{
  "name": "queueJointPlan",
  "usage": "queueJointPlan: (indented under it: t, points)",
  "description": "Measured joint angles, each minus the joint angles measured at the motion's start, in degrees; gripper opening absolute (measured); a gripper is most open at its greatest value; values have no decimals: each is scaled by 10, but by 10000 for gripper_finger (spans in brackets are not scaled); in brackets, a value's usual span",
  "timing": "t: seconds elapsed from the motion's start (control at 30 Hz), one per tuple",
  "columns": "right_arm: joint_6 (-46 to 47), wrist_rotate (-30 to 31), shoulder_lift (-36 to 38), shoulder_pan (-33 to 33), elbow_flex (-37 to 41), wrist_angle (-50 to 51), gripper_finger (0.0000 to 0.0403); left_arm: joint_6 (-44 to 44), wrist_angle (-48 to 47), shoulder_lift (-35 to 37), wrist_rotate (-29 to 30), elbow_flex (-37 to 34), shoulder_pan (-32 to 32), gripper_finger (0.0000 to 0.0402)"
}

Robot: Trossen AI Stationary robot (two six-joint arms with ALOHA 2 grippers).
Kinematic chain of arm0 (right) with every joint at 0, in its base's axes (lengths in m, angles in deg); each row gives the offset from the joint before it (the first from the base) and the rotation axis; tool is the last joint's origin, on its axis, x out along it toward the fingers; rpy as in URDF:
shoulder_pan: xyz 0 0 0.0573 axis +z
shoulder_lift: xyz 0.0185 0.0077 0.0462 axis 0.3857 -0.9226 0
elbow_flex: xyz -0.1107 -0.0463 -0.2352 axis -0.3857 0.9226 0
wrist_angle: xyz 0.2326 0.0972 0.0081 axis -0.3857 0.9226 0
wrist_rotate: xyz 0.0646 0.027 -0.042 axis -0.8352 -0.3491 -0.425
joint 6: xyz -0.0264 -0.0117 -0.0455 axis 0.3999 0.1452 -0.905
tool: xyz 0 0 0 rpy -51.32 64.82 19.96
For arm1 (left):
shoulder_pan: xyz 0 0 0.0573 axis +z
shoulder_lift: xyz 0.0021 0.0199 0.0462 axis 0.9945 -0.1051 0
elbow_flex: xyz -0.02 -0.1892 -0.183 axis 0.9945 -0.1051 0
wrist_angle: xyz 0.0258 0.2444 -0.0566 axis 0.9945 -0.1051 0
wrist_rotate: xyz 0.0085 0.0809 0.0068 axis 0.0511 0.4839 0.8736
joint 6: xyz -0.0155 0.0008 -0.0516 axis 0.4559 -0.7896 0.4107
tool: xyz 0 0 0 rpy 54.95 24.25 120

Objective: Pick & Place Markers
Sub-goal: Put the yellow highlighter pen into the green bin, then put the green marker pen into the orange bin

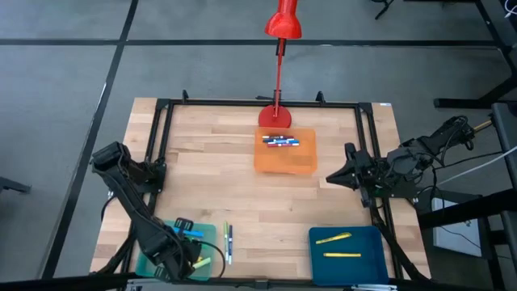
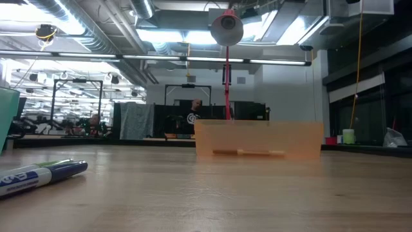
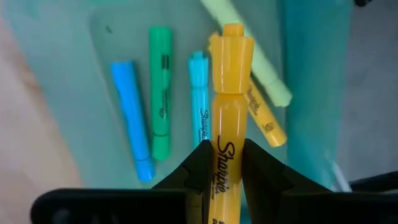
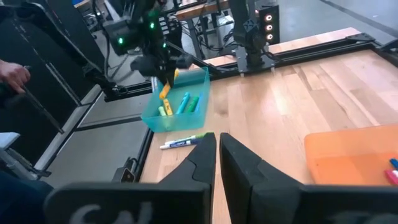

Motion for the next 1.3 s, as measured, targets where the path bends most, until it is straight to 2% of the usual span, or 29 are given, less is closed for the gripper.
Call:
queueJointPlan:
  t: [0.23,0.4,0.63,0.93,1.3]
  points:
    - [6,15,0,0,0,0,23,23,74,0,-24,-96,0,57]
    - [16,18,0,0,0,0,23,29,111,1,-24,-130,0,57]
    - [17,18,0,0,0,0,23,29,128,1,-23,-140,0,60]
    - [17,18,0,0,0,0,23,29,125,1,-31,-140,0,106]
    - [15,18,0,0,0,2,23,28,121,4,-99,-135,5,120]
